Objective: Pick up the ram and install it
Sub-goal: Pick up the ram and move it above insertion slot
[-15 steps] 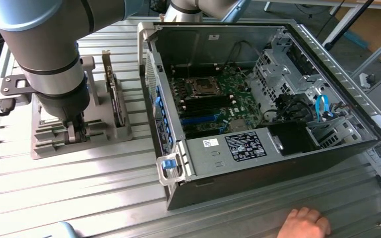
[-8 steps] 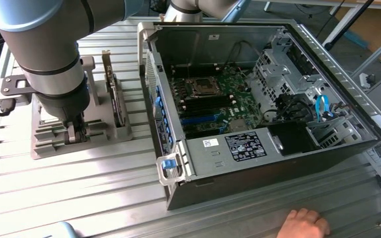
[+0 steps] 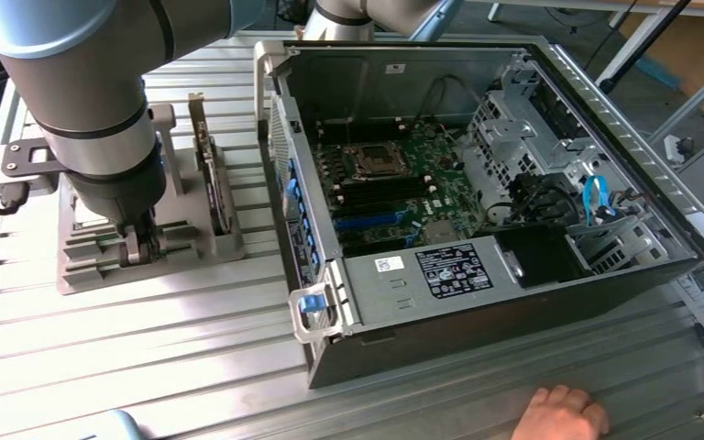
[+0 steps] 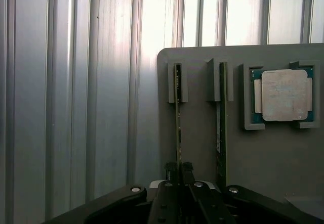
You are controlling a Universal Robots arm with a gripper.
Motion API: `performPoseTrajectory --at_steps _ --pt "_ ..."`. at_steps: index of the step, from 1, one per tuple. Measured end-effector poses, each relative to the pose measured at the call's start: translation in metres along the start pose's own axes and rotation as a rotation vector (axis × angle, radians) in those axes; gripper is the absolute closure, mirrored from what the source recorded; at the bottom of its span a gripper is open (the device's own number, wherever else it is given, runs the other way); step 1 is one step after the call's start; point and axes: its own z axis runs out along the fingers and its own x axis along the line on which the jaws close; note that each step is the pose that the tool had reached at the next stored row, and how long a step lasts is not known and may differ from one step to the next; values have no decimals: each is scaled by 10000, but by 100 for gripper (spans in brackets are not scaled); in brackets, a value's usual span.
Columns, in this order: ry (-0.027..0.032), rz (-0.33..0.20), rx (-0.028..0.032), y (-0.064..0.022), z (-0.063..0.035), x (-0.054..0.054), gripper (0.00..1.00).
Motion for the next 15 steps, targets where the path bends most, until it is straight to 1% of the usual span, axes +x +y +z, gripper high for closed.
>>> performPoseTrajectory --at_steps 12,14,15 --pt "-1 1 2 -1 8 -10 85" --pt "-1 0 1 -1 8 -14 88" --pt "0 -1 0 -1 8 -14 88"
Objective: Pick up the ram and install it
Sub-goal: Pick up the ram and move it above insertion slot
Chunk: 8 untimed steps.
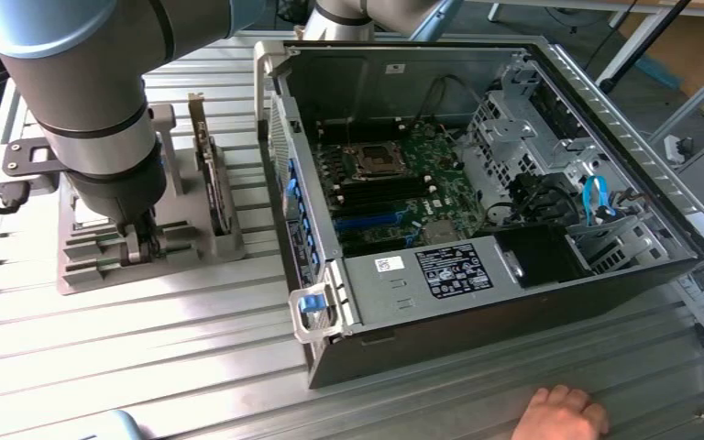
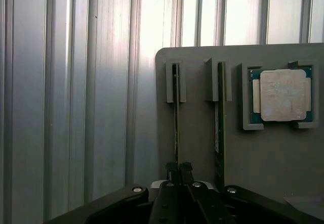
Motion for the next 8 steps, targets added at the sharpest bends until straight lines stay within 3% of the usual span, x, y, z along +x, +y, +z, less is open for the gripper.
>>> performPoseTrajectory --at_steps 8 --pt "0 1 0 0 0 -2 88"
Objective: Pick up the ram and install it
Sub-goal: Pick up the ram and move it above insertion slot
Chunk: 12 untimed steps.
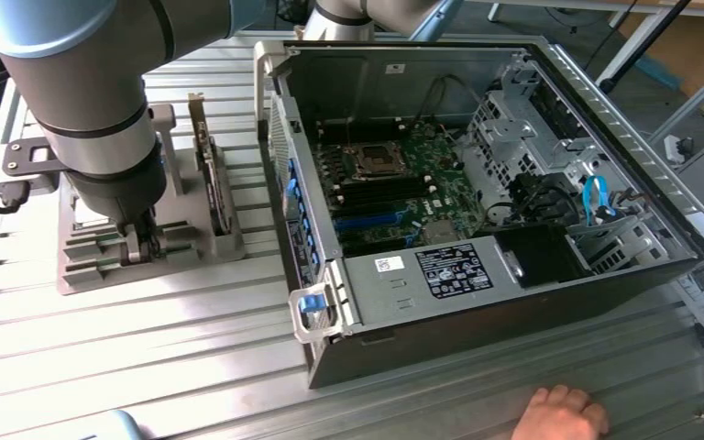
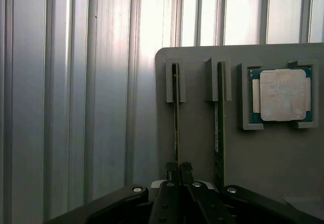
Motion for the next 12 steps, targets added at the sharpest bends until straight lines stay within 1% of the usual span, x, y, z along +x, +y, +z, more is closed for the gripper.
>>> performPoseTrajectory --at_steps 8,12 --pt "-2 0 1 0 -27 0 88" --pt "-1 0 0 1 -63 1 88"
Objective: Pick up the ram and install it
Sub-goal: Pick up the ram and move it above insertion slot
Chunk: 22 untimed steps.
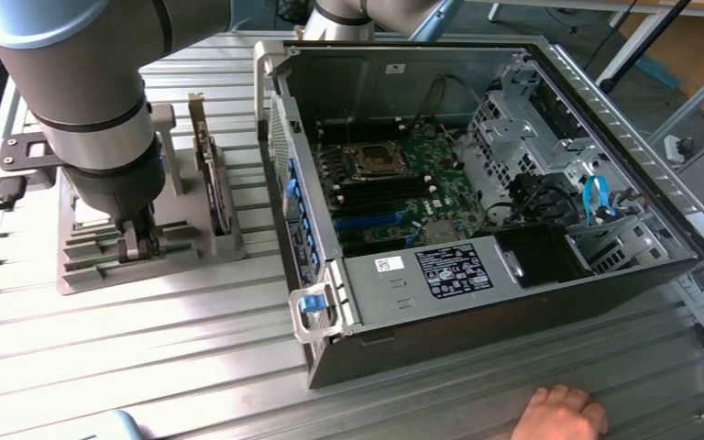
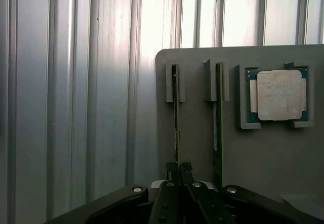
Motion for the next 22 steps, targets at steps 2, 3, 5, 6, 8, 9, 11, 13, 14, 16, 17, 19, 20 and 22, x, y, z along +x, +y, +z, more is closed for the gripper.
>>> performPoseTrajectory --at_steps 2,3,5,6,8,9,11,13,14,16,17,19,20,22 --pt "-1 0 0 0 -19 0 88" --pt "-1 0 0 1 -30 0 88" --pt "-1 0 0 1 -48 1 88" --pt "-1 0 0 1 -58 1 88" --pt "-1 0 0 2 -78 1 88" --pt "0 0 0 2 -86 2 88" --pt "-1 0 0 2 -104 2 88" --pt "-1 0 1 2 -123 2 88" --pt "-1 0 0 3 -131 2 88" --pt "-1 0 0 3 -153 3 88" --pt "0 0 0 3 -163 3 88" --pt "-1 0 0 3 -186 3 88" --pt "0 0 0 4 -197 4 88" --pt "-1 0 1 4 -223 4 88"
